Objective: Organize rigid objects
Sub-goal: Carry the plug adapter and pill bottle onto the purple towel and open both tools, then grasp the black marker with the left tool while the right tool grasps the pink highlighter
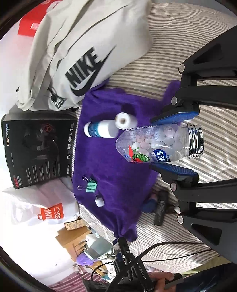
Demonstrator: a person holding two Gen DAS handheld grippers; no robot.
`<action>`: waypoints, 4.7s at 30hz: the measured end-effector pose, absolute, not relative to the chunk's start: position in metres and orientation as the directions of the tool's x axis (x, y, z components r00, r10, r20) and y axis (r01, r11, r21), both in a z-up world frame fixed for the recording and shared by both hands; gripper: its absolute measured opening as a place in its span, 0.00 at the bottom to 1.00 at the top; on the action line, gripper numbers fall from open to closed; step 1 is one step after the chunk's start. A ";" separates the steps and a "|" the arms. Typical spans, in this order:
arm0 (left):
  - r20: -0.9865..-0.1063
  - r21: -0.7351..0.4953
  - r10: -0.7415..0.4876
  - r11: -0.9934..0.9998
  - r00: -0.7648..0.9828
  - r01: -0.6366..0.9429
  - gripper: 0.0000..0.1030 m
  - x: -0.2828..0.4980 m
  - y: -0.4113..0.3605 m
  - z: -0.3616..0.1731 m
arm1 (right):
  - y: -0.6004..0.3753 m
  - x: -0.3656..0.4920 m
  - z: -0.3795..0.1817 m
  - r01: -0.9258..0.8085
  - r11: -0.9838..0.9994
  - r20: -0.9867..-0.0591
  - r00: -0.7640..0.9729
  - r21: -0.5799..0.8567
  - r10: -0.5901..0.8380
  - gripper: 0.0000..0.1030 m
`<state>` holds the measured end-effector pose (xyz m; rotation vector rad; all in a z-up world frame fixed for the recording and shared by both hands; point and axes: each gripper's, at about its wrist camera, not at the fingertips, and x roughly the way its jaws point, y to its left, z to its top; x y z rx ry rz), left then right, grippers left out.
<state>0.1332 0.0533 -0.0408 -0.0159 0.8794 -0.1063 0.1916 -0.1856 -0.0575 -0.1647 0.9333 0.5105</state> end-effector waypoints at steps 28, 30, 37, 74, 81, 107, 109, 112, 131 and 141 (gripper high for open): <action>-0.833 -0.072 -0.104 0.994 0.544 0.080 0.25 0.225 0.057 -0.089 | -0.155 0.253 -0.115 -0.530 0.848 -0.868 0.416 0.010 0.271 0.40; -0.838 -0.054 -0.086 0.996 0.539 0.075 0.25 0.230 0.057 -0.093 | -0.154 0.252 -0.115 -0.537 0.844 -0.868 0.419 0.002 0.268 0.40; -0.843 -0.043 -0.075 0.996 0.533 0.073 0.25 0.240 0.059 -0.101 | -0.156 0.249 -0.115 -0.542 0.840 -0.862 0.427 -0.003 0.273 0.40; -0.831 0.003 -0.167 0.953 0.530 0.304 0.57 0.121 -0.024 -0.083 | -0.227 0.102 -0.081 -0.391 0.906 -0.809 0.474 0.161 0.348 0.66; -0.859 0.034 -0.156 0.933 0.488 0.359 0.51 0.133 -0.042 -0.100 | -0.231 0.094 -0.093 -0.362 0.912 -0.819 0.453 0.192 0.352 0.66; -0.859 0.023 -0.084 0.979 0.505 0.203 0.24 0.090 0.026 -0.110 | -0.186 0.095 -0.112 -0.459 0.867 -0.847 0.369 0.193 0.383 0.66; -0.859 0.027 -0.078 0.980 0.506 0.197 0.26 0.090 0.026 -0.110 | -0.185 0.093 -0.112 -0.459 0.867 -0.849 0.366 0.192 0.382 0.66; -0.857 0.025 -0.077 0.982 0.510 0.190 0.27 0.087 0.028 -0.111 | -0.179 0.088 -0.112 -0.464 0.858 -0.842 0.355 0.218 0.406 0.66; -0.840 -0.055 -0.101 0.993 0.532 0.101 0.21 0.054 0.065 -0.112 | -0.095 0.085 -0.127 -0.539 0.840 -0.860 0.397 0.065 0.322 0.32; -0.833 -0.047 -0.091 0.994 0.546 0.095 0.21 0.054 0.063 -0.112 | -0.140 0.091 -0.127 -0.502 0.865 -0.877 0.422 -0.017 0.228 0.21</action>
